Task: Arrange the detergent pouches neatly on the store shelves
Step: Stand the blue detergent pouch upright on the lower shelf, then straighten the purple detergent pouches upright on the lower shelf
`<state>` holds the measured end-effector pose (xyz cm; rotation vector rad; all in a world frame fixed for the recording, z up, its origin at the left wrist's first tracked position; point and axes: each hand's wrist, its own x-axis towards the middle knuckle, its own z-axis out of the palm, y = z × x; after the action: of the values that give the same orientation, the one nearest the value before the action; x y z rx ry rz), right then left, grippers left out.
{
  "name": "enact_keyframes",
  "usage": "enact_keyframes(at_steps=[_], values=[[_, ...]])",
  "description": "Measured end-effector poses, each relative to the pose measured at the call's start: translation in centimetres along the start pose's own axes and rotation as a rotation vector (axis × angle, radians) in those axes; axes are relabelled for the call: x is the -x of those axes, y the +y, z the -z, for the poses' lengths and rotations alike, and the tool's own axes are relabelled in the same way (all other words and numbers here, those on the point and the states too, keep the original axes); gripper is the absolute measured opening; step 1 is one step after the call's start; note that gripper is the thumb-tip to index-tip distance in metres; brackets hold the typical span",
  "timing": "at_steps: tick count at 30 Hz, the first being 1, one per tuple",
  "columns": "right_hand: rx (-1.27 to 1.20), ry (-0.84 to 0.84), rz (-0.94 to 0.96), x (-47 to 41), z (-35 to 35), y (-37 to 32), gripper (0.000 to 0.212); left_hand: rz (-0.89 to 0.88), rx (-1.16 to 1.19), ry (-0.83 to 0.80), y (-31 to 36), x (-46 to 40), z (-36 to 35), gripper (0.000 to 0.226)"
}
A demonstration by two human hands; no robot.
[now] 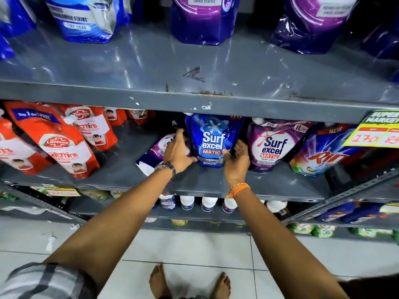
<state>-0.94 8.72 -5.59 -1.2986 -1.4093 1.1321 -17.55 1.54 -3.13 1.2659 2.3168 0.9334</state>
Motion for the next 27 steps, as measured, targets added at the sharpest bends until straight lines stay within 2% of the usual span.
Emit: enact_keyframes(at_steps=[3, 4, 6, 9, 11, 12, 14, 15, 17, 18, 19, 20, 21, 23, 25, 27], values=[[-0.059, 0.194, -0.207, 1.9, -0.8, 0.7, 0.017, 0.063, -0.124, 0.147, -2.3, -0.5, 3.5, 0.072], [-0.156, 0.190, -0.313, 2.8, -1.7, 0.7, 0.024, 0.129, -0.160, 0.164, -3.6, -1.1, 4.5, 0.064], [-0.198, 0.076, -0.384, 4.9, -4.2, 0.9, 0.032, 0.272, -0.177, 0.076, -5.9, -2.1, 6.4, 0.055], [-0.192, -0.235, -0.488, 7.3, -8.1, -0.1, 0.029, 0.346, 0.038, -0.127, -7.3, -2.7, 7.7, 0.030], [-0.067, -0.312, -0.450, 7.5, -10.6, -0.5, 0.014, 0.376, 0.169, -0.230, -7.7, -2.5, 8.1, 0.020], [-0.025, -0.288, -0.452, 7.1, -11.8, -0.2, 0.015, 0.386, 0.211, -0.268, -8.5, -2.6, 7.8, 0.032], [0.019, -0.191, -0.510, 4.9, -13.9, 3.1, 0.048, 0.398, 0.242, -0.307, -9.2, -2.1, 8.1, 0.060], [0.021, -0.190, -0.528, 4.2, -14.4, 3.8, 0.053, 0.402, 0.240, -0.327, -9.6, -1.8, 8.5, 0.067], [0.019, -0.237, -0.576, 5.4, -13.7, -0.5, 0.046, 0.423, 0.311, -0.366, -10.3, -1.4, 9.3, 0.079], [-0.017, -0.287, -0.616, 5.7, -13.2, -1.8, 0.035, 0.440, 0.385, -0.397, -11.0, -1.4, 9.4, 0.075], [-0.075, -0.353, -0.674, 5.8, -13.0, -2.4, 0.027, 0.463, 0.438, -0.433, -11.1, -0.8, 10.1, 0.061], [-0.110, -0.439, -0.727, 5.9, -12.9, -2.7, 0.030, 0.464, 0.481, -0.473, -11.6, -0.4, 10.4, 0.047], [-0.124, -0.511, -0.770, 5.9, -12.8, -2.6, 0.041, 0.471, 0.492, -0.494, -12.2, -0.1, 10.8, 0.042], [-0.095, -0.601, -0.804, 6.0, -13.2, -2.3, 0.059, 0.462, 0.540, -0.507, -13.3, 0.6, 11.3, 0.048], [-0.089, -0.626, -0.775, 6.4, -13.8, -2.4, 0.056, 0.466, 0.580, -0.498, -14.0, 1.1, 11.9, 0.059], [-0.097, -0.638, -0.725, 7.1, -14.5, -3.2, 0.059, 0.458, 0.589, -0.487, -14.6, 1.3, 12.5, 0.085]])
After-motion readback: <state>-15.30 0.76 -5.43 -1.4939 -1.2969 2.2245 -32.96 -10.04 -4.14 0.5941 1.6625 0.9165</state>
